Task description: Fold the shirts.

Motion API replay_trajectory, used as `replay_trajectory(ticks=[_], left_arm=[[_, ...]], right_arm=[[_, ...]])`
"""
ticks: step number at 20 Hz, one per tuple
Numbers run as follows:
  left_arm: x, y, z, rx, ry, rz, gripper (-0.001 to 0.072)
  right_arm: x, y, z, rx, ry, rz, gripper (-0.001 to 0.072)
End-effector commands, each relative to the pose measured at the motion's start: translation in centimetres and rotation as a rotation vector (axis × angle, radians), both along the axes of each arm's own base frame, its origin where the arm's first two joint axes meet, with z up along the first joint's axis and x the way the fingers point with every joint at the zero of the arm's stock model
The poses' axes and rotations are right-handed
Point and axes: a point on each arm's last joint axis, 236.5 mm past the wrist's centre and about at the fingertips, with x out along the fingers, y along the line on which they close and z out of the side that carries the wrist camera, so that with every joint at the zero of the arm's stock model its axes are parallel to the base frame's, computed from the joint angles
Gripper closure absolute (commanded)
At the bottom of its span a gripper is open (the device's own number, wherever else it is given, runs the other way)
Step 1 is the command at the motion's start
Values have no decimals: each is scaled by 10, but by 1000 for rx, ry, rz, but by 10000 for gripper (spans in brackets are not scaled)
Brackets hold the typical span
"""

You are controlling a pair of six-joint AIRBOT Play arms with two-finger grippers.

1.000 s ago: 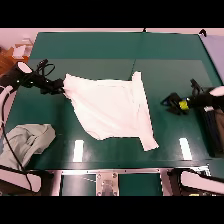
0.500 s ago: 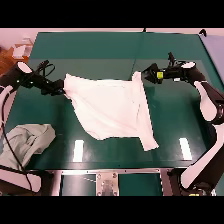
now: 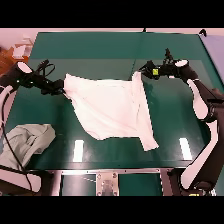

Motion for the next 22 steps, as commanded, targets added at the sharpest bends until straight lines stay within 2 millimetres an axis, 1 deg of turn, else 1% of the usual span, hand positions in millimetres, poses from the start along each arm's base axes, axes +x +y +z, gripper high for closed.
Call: replay_trajectory(ticks=[1, 3, 4, 5, 6, 7, 8, 9, 10, 11, 12, 13, 14, 15, 16, 17, 18, 19, 20, 21, 22], left_arm=[[0, 0, 0, 3, -7, -12, 681], [1, 0, 0, 3, -8, -12, 681], [1, 0, 0, 3, -9, -11, 682], [1, 0, 0, 2, -9, -11, 681], [1, 0, 0, 1, -9, -10, 681], [1, 0, 1, 0, -10, -10, 681], [2, -2, 2, -10, -12, -7, 682], [3, -4, 7, -17, -16, -10, 682], [8, -5, 19, -19, -33, -21, 682], [16, -5, 38, -17, -69, -33, 682], [27, -5, 70, -11, -136, -41, 682], [38, -4, 109, 1, -229, -45, 682], [48, -2, 160, 16, -347, -43, 682], [52, -2, 213, 31, -471, -40, 682], [51, -1, 275, 49, -612, -36, 682], [41, -2, 333, 66, -744, -33, 682], [22, -4, 393, 82, -881, -29, 682], [-2, -6, 444, 96, -1000, -26, 682], [-33, -8, 492, 106, -1120, -17, 682], [-63, -10, 529, 106, -1221, 5, 682], [-98, -12, 562, 96, -1309, 31, 682]], right_arm=[[-10, 8, -5, -9, 33, 43, 360], [-15, 16, -2, 27, 49, 64, 450], [-19, 19, -1, 39, 56, 78, 473], [-22, 22, 1, 47, 63, 95, 594], [-23, 24, 5, 52, 61, 108, 697], [-22, 25, 10, 52, 50, 117, 698], [-18, 26, 22, 51, 27, 127, 699], [-14, 27, 40, 48, -11, 137, 700], [-7, 24, 70, 42, -69, 140, 700], [-2, 19, 105, 32, -138, 139, 700], [0, 10, 148, 27, -211, 129, 700], [-2, -1, 190, 14, -285, 112, 700], [-9, -16, 232, -4, -359, 86, 700], [-20, -30, 269, -24, -422, 65, 700], [-35, -44, 308, -54, -494, 46, 700], [-53, -56, 344, -85, -560, 33, 700], [-77, -66, 382, -118, -630, 15, 700], [-101, -74, 417, -148, -695, -6, 700], [-128, -81, 453, -187, -766, -30, 700], [-154, -86, 483, -223, -830, -56, 700], [-183, -90, 512, -262, -892, -86, 699]])
